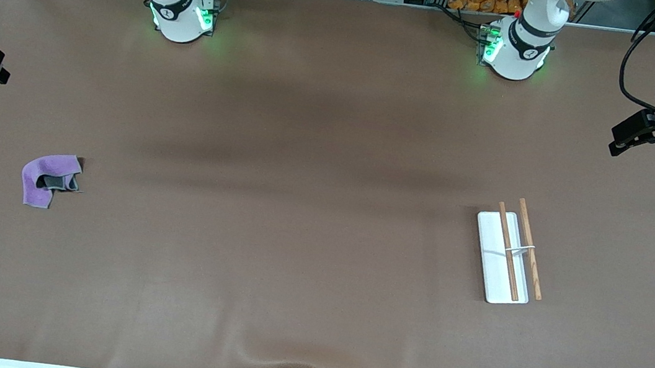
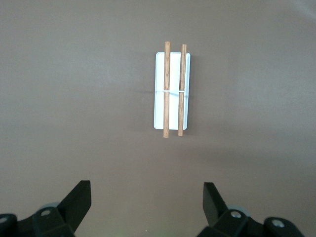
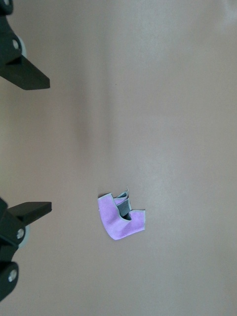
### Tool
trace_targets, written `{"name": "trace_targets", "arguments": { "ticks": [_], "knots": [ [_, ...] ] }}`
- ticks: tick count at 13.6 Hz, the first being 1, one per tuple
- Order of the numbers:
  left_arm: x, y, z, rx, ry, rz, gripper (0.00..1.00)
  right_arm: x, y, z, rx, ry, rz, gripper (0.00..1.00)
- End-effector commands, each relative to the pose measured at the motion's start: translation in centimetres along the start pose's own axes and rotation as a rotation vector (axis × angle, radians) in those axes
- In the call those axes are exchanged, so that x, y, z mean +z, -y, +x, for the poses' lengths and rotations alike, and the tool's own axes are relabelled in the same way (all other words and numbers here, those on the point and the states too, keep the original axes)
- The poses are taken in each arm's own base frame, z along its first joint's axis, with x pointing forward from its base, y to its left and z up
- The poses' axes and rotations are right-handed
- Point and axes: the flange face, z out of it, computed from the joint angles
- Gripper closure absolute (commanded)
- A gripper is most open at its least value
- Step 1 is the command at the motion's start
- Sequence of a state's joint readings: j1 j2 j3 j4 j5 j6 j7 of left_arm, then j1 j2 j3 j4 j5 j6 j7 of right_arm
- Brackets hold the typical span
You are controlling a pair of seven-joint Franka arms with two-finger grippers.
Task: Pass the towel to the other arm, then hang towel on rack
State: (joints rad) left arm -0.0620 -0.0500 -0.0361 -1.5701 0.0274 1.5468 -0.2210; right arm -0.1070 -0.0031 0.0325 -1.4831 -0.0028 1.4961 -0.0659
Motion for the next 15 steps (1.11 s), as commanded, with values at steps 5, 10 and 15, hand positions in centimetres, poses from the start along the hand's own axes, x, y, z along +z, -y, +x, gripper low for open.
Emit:
{"name": "trace_targets", "arguments": {
  "ticks": [5, 10, 15],
  "knots": [
    [-1.06, 0.08, -0.47, 0.059, -0.006, -0.008, 0.0, -0.44, 0.18, -0.22, 0.005, -0.006, 0.002, 0.0],
    [-0.65, -0.17, -0.51, 0.061, 0.012, -0.004, 0.0, -0.44, 0.26, -0.22, 0.004, -0.006, 0.002, 0.0],
    [-0.14, -0.48, -0.41, 0.06, 0.021, -0.01, 0.0, -0.24, 0.91, -0.18, -0.009, 0.002, 0.001, 0.0]
  ]
}}
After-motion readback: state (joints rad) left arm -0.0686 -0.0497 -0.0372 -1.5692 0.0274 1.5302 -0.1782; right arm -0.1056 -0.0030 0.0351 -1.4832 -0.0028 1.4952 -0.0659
